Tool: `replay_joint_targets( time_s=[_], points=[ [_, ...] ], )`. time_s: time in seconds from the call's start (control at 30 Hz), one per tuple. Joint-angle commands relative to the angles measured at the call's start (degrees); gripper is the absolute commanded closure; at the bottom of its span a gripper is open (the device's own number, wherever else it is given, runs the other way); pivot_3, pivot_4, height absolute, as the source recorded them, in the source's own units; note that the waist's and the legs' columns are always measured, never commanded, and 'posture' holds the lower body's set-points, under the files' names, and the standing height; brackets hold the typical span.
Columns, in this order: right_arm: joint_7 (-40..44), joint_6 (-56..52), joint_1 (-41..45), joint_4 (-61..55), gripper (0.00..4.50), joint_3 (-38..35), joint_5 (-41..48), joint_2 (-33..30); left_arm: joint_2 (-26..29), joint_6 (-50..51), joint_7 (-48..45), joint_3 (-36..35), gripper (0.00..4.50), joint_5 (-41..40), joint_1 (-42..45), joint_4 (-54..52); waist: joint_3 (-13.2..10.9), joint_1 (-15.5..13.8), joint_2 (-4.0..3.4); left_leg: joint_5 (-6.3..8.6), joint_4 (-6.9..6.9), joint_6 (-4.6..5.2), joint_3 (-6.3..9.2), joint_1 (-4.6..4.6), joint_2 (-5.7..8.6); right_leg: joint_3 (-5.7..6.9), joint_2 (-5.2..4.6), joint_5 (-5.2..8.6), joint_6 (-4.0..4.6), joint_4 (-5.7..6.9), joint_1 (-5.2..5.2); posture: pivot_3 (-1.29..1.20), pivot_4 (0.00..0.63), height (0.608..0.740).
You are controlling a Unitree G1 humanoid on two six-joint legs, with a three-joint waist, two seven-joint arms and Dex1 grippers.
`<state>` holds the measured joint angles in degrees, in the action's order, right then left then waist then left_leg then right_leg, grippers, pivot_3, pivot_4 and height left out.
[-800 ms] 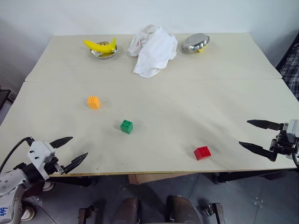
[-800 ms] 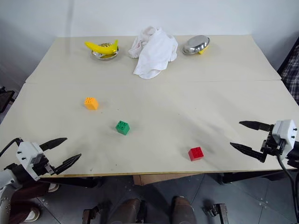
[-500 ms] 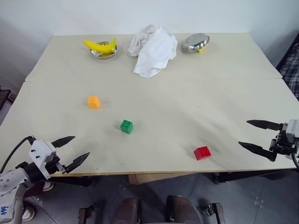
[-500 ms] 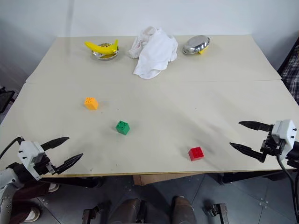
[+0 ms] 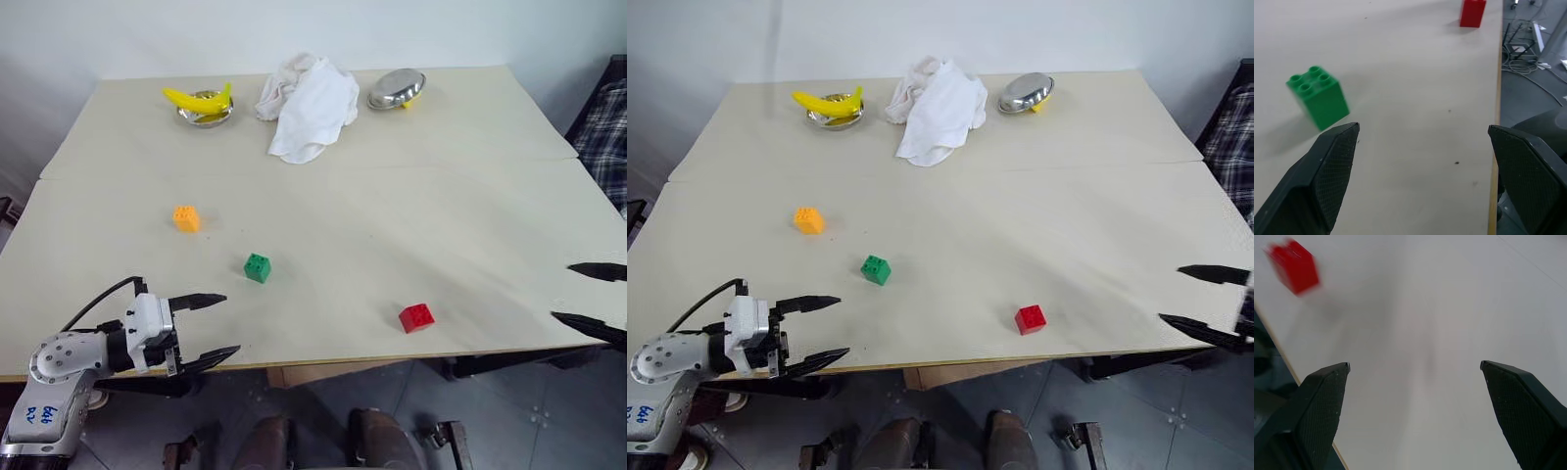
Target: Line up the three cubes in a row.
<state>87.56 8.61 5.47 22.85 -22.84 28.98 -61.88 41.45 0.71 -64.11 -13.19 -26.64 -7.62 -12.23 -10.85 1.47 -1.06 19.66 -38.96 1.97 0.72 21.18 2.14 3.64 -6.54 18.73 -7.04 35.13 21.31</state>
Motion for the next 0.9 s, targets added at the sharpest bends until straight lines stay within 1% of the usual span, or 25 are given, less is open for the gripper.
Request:
replay_joint_targets(
  time_s=[0.03, 0.13, 0.23, 0.33, 0.43, 0.53, 0.63, 0.73, 0.9],
  points=[
    [0.49, -7.96, 2.28, -11.57, 0.0, 6.98, -1.42, -2.04, 0.64, -0.55, -1.08, -0.1, 0.03, -0.64, -1.0, -2.17, 0.0, -0.11, 0.0, 0.0, -0.02, 0.0, 0.04, 0.01, 0.0, 0.01, 0.0, 0.0, 0.0, 0.02, 0.0, 0.0, 0.15, 0.74],
    [0.12, -14.81, 7.64, -16.82, 0.0, 13.54, -2.83, -2.76, 0.51, 0.21, -0.8, 0.62, 0.03, -0.75, -0.5, -3.05, 0.0, -0.34, 0.0, 0.0, -0.07, 0.0, 0.07, 0.03, 0.02, 0.0, -0.01, 0.0, 0.0, 0.01, 0.0, 0.0, 0.15, 0.74],
    [-0.4, -18.08, 13.02, -18.2, 0.0, 19.25, -5.95, -1.62, 0.02, 0.74, -0.2, 1.84, 0.03, -0.73, 0.6, -3.81, -0.01, -1.55, 0.01, 0.0, -0.08, 0.0, 0.09, 0.08, 0.04, -0.01, -0.02, 0.0, 0.0, 0.01, 0.05, 0.0, 0.15, 0.74],
    [-0.28, -17.47, 17.49, -18.12, 0.0, 25.98, -10.89, 1.01, -0.66, 1.53, 0.53, 3.18, 0.03, -0.8, 1.32, -5.09, -0.01, -1.84, 0.02, 0.0, -0.09, 0.0, 0.17, 0.12, 0.08, 0.01, -0.03, 0.0, 0.0, 0.0, 0.07, 0.0, 0.15, 0.74],
    [1.24, -16.49, 20.47, -17.05, 0.0, 31.02, -13.97, 3.28, -0.79, 1.95, 0.94, 3.66, 0.03, -0.69, 1.26, -5.73, 0.0, -1.68, 0.03, 0.0, -0.06, 0.0, 0.18, 0.13, 0.08, 0.02, -0.03, 0.0, 0.0, -0.01, 0.08, 0.0, 0.15, 0.74],
    [2.66, -16.77, 22.58, -16.23, 0.0, 34.01, -15.1, 4.85, -0.7, 2.06, 1.21, 3.73, 0.03, -0.45, 1.21, -5.88, -0.01, -1.49, 0.03, 0.0, -0.04, 0.0, 0.16, 0.19, 0.1, 0.04, -0.03, 0.0, 0.0, 0.01, 0.17, 0.0, 0.15, 0.74],
    [2.32, -14.43, 23.72, -14.58, 0.0, 35.45, -15.94, 6.89, -0.69, 2.12, 1.78, 3.44, 0.03, -0.23, 1.41, -5.76, 0.0, -1.41, 0.03, 0.0, -0.07, 0.0, 0.16, 0.19, 0.09, 0.06, -0.02, 0.0, 0.0, 0.03, 0.16, 0.0, 0.15, 0.74],
    [1.66, -12.3, 24.18, -12.73, 0.57, 35.62, -16.34, 8.55, -0.65, 2.22, 2.53, 3.17, 0.0, -0.16, 1.31, -5.9, -0.01, -1.53, 0.04, 0.0, -0.08, 0.0, 0.17, 0.18, 0.09, 0.08, -0.02, 0.0, 0.0, 0.06, 0.14, 0.0, 0.15, 0.74],
    [2.99, -11.33, 24.35, -11.36, 2.22, 35.29, -16.0, 8.62, -0.32, 2.26, 3.29, 2.53, 0.0, -0.17, 0.59, -5.93, -0.01, -1.44, 0.04, 0.0, -0.09, 0.0, 0.18, 0.18, 0.11, 0.08, -0.02, 0.0, 0.0, 0.08, 0.15, 0.0, 0.15, 0.74]
  ],
)
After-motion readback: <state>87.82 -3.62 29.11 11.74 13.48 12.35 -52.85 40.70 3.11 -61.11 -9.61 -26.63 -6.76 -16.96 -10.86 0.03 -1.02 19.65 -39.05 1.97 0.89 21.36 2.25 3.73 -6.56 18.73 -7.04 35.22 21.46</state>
